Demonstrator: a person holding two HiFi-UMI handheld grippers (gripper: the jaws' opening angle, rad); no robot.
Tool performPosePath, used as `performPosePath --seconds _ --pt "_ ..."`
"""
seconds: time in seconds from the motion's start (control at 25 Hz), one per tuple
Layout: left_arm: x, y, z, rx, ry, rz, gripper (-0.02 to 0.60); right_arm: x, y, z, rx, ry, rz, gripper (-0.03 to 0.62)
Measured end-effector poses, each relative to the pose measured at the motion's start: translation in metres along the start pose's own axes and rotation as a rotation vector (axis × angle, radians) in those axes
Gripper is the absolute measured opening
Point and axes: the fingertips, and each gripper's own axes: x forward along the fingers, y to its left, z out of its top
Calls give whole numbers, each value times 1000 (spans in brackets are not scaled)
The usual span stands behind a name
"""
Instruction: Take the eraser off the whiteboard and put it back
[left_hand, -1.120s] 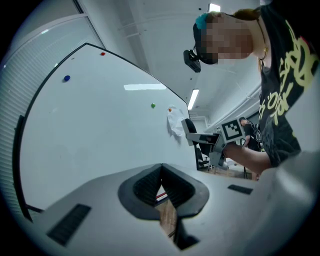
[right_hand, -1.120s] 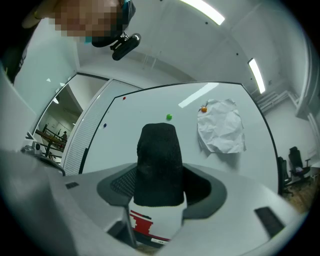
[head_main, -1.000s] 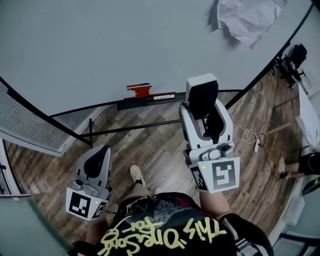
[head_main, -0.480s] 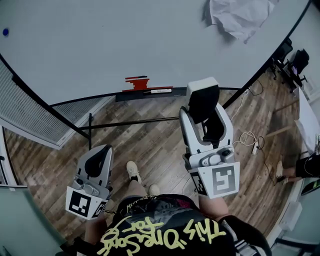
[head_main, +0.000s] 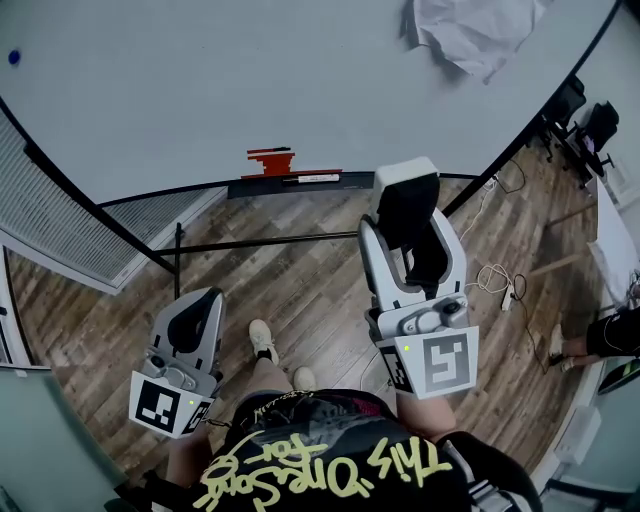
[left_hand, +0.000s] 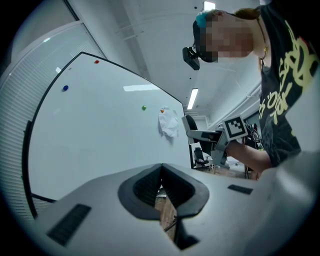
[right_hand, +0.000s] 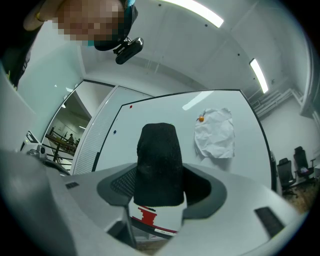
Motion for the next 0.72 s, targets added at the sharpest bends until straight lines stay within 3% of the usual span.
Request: performPosePath --seconds 0.32,0.72 --pt "12 6 0 2 -1 -4 8 17 -2 -4 5 7 14 261" --pt "28 47 3 5 -7 20 8 66 5 -10 9 0 31 261"
